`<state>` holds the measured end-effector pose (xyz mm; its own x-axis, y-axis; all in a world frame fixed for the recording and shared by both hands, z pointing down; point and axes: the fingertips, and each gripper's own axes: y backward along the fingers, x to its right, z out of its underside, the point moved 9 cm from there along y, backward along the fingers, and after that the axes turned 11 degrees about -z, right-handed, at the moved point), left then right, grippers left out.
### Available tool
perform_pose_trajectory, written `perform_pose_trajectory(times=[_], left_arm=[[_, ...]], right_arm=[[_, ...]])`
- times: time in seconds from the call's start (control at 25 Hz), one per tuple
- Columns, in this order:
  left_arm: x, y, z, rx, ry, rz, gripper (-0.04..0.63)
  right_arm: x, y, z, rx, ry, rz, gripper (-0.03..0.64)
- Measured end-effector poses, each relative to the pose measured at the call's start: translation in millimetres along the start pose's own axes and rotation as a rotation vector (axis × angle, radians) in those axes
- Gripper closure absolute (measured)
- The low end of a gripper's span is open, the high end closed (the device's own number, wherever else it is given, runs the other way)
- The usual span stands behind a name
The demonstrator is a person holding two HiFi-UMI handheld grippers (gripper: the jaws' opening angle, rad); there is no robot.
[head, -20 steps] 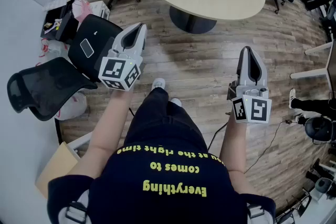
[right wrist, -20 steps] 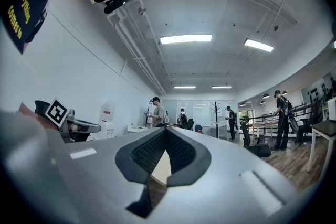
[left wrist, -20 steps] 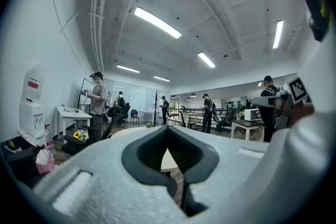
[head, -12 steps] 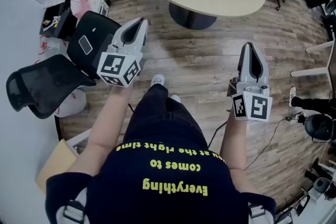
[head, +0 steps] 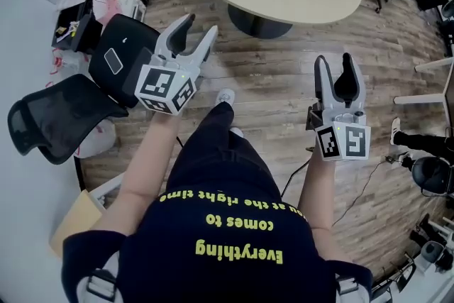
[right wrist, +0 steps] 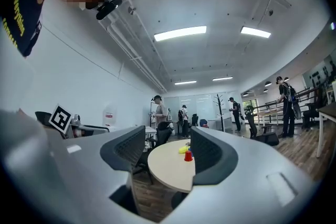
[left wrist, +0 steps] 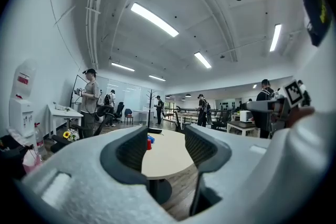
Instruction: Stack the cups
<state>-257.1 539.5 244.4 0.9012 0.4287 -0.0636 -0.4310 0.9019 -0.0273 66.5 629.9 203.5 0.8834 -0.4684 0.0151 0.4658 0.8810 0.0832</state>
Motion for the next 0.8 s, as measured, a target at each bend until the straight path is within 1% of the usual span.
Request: perform_pose_trajectory(times=[0.12,0.2,0.32,0.36,0.48,0.52,0.64,0.8], left_arm=[[-0.5,-20.3,0.7,-0.013,-0.014,0.003,0.328],[-2.8,-34.8,1.9,-0.016,-0.018,0.007,0.305],[-10.9,-62.7,3.1,-0.017,-0.022,0.014,0.298],[-14.9,-73.4,3.4,-0.019,-0.013,0.017,0.296],[-28.7,-109.3,-1.3,-0.007,0.05,0.033,0.296],[-33.5,-122.8,-4.3,0.002,0.057,0.037,0.296],[-49.7,-166.6,-7.9,0.001,0.035,0.048,0.296],[-71.9,-216.9,-4.5,-0.02,0.037,0.06,0.296]], right_arm=[[10.0,-12.4,2.8,0.0,0.001,0.002,0.313],[17.1,-22.8,4.7,-0.006,0.006,0.002,0.298],[29.9,-45.2,7.4,-0.01,0.011,0.001,0.282],[34.6,-54.1,8.8,-0.015,0.011,0.0,0.282],[52.4,-83.4,12.2,-0.034,0.005,0.005,0.284],[59.0,-94.4,12.7,-0.037,0.002,0.008,0.284],[77.8,-132.3,12.8,-0.041,-0.001,0.016,0.284],[100.7,-177.3,10.7,-0.035,0.007,0.035,0.293]])
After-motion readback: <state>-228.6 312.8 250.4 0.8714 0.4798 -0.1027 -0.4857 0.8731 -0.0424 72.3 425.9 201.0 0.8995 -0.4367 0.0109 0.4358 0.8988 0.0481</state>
